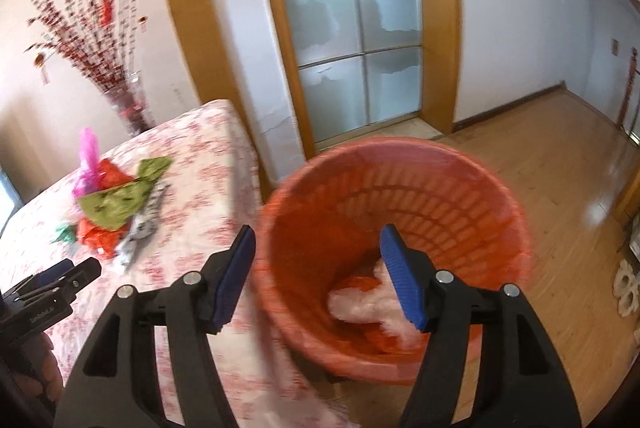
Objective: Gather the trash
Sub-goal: 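Grasp the black-and-white patterned bag with the right tool while the left tool grasps the pink bag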
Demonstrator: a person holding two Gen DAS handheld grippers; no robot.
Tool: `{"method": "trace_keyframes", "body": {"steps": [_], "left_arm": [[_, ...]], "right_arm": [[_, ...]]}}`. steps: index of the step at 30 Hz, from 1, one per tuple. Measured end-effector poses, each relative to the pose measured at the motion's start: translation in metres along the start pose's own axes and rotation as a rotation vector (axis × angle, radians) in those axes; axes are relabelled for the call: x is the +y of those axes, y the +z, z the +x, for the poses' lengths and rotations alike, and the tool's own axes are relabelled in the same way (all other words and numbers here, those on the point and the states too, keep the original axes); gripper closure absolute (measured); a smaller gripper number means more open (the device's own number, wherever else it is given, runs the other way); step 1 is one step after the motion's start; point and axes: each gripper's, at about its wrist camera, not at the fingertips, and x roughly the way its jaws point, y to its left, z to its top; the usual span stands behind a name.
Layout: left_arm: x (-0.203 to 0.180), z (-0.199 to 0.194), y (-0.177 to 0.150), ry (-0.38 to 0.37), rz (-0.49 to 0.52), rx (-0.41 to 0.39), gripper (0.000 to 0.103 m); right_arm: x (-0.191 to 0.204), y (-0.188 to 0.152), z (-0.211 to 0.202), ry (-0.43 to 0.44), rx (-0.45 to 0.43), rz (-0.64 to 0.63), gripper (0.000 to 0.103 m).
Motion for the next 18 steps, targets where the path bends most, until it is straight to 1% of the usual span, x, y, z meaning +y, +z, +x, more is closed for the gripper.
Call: {"method": "trace_keyframes", "body": {"steps": [5,9,12,18], "left_arm": [[0.047,-0.009,-0.006,0.072,-0.054,-0.020,0.021],[0.080,-0.018,-0.010,0.115,-0.109,-0.032,0.020],[0.105,-0.024,-0.012,0.141,-0.150,-0.042,0.020],[0.136,-0.032,-0.015,0.162,-0.208,-0.055,0.019]], "right_arm": [[0.046,0.000,0.011,0.062,0.023,-0.071,0.041],[0.085,0.002,0.024,0.109,0.044,-0.128,0.051],[0.110,0.001,0.038,0.134,0.074,-0.156,0.057],[0.151,-0.008,0.069,0.176,0.156,-0.186,0.058]]}}
